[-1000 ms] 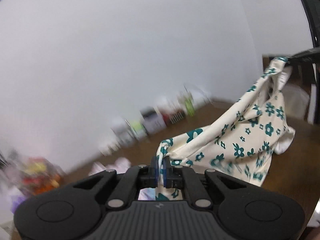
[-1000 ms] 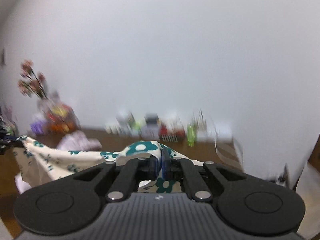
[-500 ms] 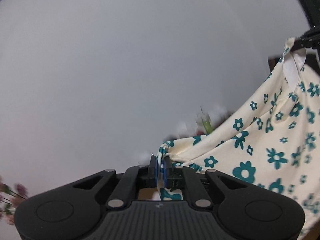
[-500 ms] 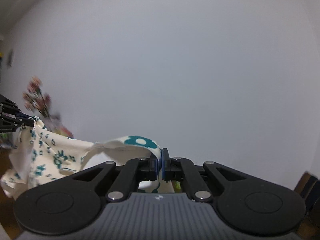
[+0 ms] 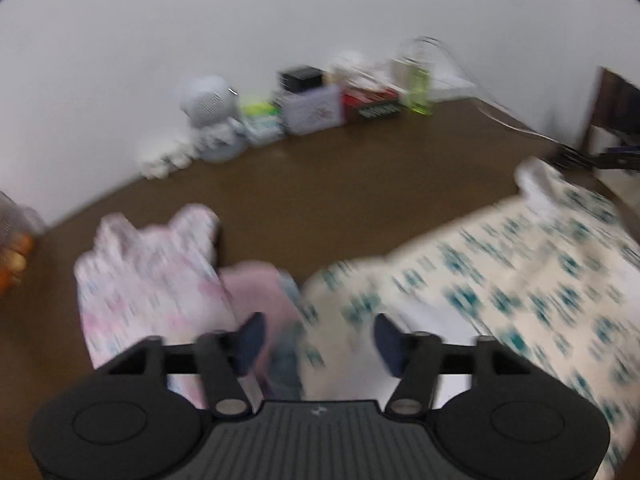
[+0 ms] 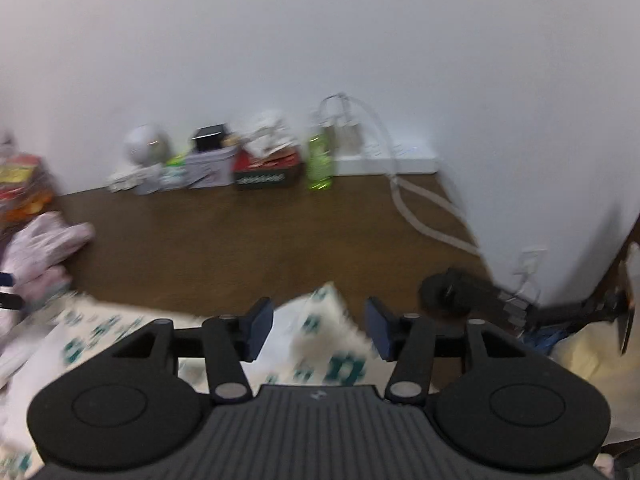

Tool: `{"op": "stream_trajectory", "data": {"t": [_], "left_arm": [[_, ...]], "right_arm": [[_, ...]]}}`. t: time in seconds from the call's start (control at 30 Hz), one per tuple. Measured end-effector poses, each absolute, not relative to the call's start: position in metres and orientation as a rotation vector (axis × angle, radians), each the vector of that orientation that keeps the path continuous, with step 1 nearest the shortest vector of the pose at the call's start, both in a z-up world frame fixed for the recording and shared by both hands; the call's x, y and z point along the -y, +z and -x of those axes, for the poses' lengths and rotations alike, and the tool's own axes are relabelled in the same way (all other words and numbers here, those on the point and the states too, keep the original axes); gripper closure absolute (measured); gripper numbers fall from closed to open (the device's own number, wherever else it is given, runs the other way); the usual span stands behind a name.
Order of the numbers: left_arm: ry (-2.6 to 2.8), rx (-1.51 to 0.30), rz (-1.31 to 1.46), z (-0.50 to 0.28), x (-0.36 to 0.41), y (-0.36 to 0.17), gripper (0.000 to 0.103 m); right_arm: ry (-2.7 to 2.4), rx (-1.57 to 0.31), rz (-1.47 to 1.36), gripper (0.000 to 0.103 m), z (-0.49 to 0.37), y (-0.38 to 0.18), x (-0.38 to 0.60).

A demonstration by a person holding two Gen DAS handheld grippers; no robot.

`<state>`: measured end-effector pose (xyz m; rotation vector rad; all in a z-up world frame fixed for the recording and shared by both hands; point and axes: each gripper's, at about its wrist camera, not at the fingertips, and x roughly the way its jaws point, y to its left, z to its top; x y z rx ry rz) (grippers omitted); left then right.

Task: Fold clothes
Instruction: 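Lower the dress flat and open both grippers to smooth it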

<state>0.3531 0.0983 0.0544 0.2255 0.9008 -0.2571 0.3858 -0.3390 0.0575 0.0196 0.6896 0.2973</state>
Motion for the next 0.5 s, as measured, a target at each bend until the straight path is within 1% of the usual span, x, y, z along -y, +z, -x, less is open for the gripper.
{"op": "stream_trajectory", "data": {"t": [0.13,0.23,0.37,0.4,0.47,0.5], "left_arm": [[-0.301,-0.981,-0.267,-0.314,-0.091,0.031,0.037],[-0.286,-1.002,-0.246,-0.311,-0.088,0.023,0.038],[-0.266,-1.015,-0.186,-0.316,-0.090,0.009,0.039],[-0.262,-1.015,-0.164,-0.320,-0.093,0.005,0.041],[-0.246,-1.013,-0.103,-0.330,-0.095,0.000,0.049],[-0.235,-1.012,-0.062,-0.334,-0.096,-0.002,0.062]], "right_arm": [[0.506,-0.721,0.011,0.051,-0.339,0.054,0.330],[0.632,-0.786,0.038,0.051,-0.302,0.045,0.316],[0.650,-0.866,0.053,0.051,-0.272,0.021,0.303],[0.660,-0.888,0.042,0.051,-0.268,0.015,0.304],[0.659,-0.918,0.035,0.051,-0.261,0.005,0.306],[0.653,-0.924,0.035,0.052,-0.260,0.001,0.306]]}}
